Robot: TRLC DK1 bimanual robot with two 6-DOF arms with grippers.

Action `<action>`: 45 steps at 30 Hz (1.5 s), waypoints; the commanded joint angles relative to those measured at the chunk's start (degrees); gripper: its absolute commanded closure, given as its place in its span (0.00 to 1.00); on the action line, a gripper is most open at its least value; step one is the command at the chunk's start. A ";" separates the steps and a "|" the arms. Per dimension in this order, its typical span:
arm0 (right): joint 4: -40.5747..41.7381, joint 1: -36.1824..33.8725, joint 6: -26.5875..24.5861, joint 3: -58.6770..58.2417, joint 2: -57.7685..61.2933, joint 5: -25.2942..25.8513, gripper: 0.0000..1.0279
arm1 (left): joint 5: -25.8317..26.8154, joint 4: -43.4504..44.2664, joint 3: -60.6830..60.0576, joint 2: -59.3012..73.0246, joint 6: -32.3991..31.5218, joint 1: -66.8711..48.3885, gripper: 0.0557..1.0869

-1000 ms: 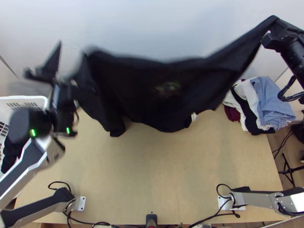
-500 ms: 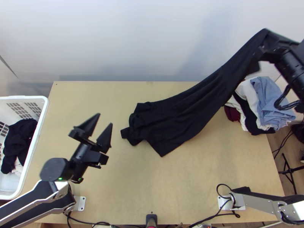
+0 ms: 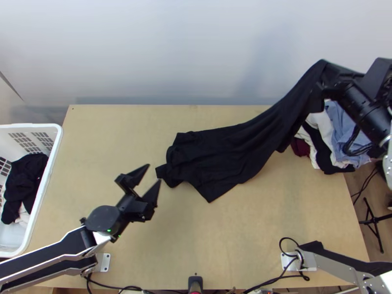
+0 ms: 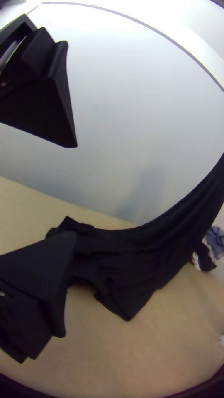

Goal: Fold the t-shirt

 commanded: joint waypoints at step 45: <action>0.44 -2.53 -1.72 -24.14 -15.87 -0.19 0.97 | 28.72 -50.78 64.61 67.54 -68.22 4.85 0.05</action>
